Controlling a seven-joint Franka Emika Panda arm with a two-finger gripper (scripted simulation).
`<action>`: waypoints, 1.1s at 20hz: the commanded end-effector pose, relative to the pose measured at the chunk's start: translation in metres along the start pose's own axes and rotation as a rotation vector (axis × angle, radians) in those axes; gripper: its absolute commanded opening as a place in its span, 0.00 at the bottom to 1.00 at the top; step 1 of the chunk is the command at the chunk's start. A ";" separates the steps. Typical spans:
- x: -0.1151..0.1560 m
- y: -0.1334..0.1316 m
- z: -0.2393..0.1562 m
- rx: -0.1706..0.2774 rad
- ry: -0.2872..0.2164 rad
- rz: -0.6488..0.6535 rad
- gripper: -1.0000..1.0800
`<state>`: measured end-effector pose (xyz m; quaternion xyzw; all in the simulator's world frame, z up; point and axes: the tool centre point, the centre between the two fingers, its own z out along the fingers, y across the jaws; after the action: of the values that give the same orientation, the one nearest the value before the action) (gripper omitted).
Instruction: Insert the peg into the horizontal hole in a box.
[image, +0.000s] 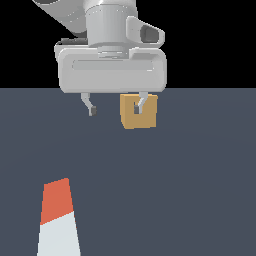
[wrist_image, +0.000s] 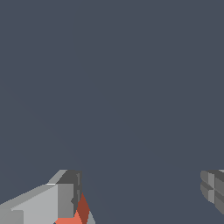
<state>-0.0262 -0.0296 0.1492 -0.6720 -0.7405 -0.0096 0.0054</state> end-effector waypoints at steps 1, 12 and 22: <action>-0.015 -0.009 0.007 0.001 -0.002 -0.034 0.96; -0.085 -0.041 0.036 0.006 -0.009 -0.191 0.96; -0.151 -0.057 0.061 0.009 -0.015 -0.325 0.96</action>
<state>-0.0676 -0.1746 0.0881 -0.5518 -0.8340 -0.0022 0.0018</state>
